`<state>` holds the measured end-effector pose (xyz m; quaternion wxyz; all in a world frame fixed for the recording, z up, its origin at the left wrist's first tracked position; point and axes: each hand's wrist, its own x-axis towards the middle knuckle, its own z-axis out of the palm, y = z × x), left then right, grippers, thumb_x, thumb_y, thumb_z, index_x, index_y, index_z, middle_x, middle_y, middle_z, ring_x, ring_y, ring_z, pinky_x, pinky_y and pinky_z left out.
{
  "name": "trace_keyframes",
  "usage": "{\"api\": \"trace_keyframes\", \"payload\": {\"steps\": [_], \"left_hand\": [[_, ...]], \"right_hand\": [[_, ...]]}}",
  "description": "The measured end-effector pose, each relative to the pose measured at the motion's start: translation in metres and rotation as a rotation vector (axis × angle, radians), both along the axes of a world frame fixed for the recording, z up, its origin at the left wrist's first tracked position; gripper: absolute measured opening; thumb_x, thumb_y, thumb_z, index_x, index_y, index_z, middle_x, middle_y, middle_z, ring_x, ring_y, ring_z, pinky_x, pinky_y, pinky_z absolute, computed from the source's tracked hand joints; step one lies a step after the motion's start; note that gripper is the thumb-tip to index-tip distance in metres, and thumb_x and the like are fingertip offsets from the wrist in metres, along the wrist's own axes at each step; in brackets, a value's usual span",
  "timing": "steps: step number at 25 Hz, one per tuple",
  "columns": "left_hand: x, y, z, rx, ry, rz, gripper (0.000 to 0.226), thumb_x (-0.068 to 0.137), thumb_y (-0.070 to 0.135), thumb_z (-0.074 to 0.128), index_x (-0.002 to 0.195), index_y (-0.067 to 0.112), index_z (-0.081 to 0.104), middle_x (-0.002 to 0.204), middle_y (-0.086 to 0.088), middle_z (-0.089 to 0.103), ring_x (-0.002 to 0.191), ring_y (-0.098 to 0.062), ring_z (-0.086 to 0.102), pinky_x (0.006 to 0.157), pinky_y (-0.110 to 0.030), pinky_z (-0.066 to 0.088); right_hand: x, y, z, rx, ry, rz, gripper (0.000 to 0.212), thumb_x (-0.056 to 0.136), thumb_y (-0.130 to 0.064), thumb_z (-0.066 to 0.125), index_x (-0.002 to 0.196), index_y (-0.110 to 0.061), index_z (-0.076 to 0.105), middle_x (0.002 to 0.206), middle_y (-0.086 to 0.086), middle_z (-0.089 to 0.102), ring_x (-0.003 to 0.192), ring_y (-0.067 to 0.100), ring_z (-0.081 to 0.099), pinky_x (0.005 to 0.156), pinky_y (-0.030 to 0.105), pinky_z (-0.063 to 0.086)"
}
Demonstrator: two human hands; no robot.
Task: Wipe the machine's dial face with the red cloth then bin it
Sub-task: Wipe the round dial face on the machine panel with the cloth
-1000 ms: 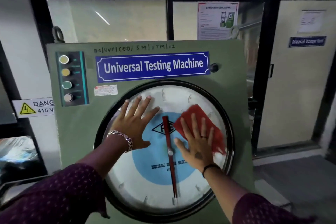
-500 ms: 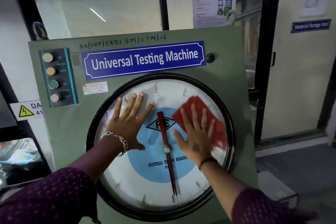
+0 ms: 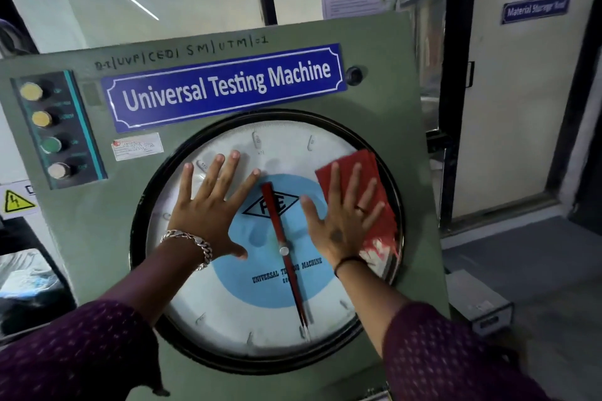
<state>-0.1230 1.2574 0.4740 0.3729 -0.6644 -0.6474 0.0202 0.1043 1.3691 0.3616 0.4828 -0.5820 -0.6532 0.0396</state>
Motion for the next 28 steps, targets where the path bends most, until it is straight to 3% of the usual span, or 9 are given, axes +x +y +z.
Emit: {"api": "trace_keyframes", "payload": {"steps": [3,6,9,12,15,17,21,23,28], "left_hand": [[-0.003,-0.001,0.001,0.003,-0.010,-0.027,0.182,0.031,0.092,0.089,0.175,0.035,-0.008,0.184,-0.013,-0.017,0.170,-0.037,-0.005,0.129,-0.075,0.000],[-0.001,-0.002,0.001,0.003,-0.023,-0.044,0.182,0.030,0.091,0.090,0.176,0.035,-0.003,0.184,-0.012,-0.014,0.170,-0.037,-0.001,0.130,-0.075,0.000],[-0.002,-0.001,0.002,0.009,-0.026,-0.052,0.182,0.028,0.091,0.089,0.176,0.034,0.000,0.184,-0.011,-0.013,0.170,-0.037,0.001,0.130,-0.075,0.001],[-0.004,-0.001,0.001,0.010,-0.027,-0.064,0.183,0.024,0.091,0.089,0.176,0.035,0.004,0.185,-0.011,-0.009,0.170,-0.037,0.004,0.130,-0.075,0.001],[-0.006,-0.003,0.001,0.015,-0.031,-0.055,0.181,0.026,0.093,0.088,0.176,0.036,0.002,0.185,-0.009,-0.008,0.170,-0.036,0.004,0.131,-0.073,0.001],[-0.008,-0.010,-0.002,0.033,-0.073,-0.036,0.178,0.029,0.092,0.088,0.176,0.036,0.003,0.186,-0.007,-0.004,0.170,-0.036,0.006,0.132,-0.072,0.003],[-0.018,-0.030,-0.027,0.112,-0.249,-0.012,0.173,0.037,0.083,0.094,0.176,0.037,0.001,0.186,-0.006,0.002,0.170,-0.037,0.005,0.134,-0.068,0.008],[-0.020,-0.035,-0.040,0.166,-0.352,0.013,0.171,0.039,0.084,0.093,0.176,0.037,0.000,0.186,-0.006,0.002,0.170,-0.037,0.004,0.134,-0.067,0.010],[-0.016,-0.046,-0.070,0.221,-0.501,0.096,0.166,0.046,0.088,0.085,0.176,0.032,-0.001,0.186,-0.009,-0.004,0.170,-0.036,-0.003,0.135,-0.064,0.006]], "right_hand": [[-0.001,-0.024,-0.054,0.123,-0.237,0.097,0.096,0.098,-0.097,0.023,0.179,-0.048,0.005,0.191,-0.003,-0.008,0.175,0.041,-0.009,0.133,0.077,-0.003],[0.029,-0.054,-0.117,-0.036,-0.149,0.126,0.094,0.096,-0.098,0.017,0.176,-0.050,0.000,0.187,-0.008,-0.021,0.173,0.041,-0.015,0.131,0.081,0.006],[0.018,-0.022,-0.052,-0.109,0.068,0.051,0.096,0.092,-0.101,0.009,0.172,-0.054,-0.017,0.183,-0.009,-0.033,0.171,0.038,-0.026,0.131,0.080,-0.007],[-0.002,0.000,-0.006,0.097,-0.114,0.064,0.097,0.096,-0.097,0.022,0.178,-0.051,-0.003,0.190,-0.004,-0.014,0.174,0.040,-0.015,0.132,0.073,-0.016],[0.019,-0.023,-0.065,0.286,-0.425,0.160,0.096,0.096,-0.095,0.037,0.178,-0.050,0.015,0.191,-0.006,-0.002,0.176,0.039,-0.003,0.132,0.081,0.008],[0.053,-0.028,-0.085,0.265,-0.464,0.171,0.096,0.095,-0.093,0.044,0.177,-0.050,0.017,0.191,-0.006,-0.001,0.175,0.041,0.003,0.127,0.083,0.020],[0.021,0.009,0.021,0.228,-0.331,0.121,0.100,0.094,-0.092,0.041,0.178,-0.045,0.019,0.191,0.000,0.005,0.175,0.044,0.002,0.132,0.080,0.003],[-0.016,0.009,0.065,0.346,-0.435,0.175,0.096,0.094,-0.095,0.038,0.177,-0.049,0.024,0.191,-0.003,0.009,0.175,0.041,0.003,0.132,0.075,-0.002],[0.021,-0.005,-0.001,0.567,-0.781,0.401,0.088,0.096,-0.095,0.042,0.174,-0.056,0.028,0.190,-0.011,0.015,0.176,0.033,0.007,0.127,0.079,0.020]]}}
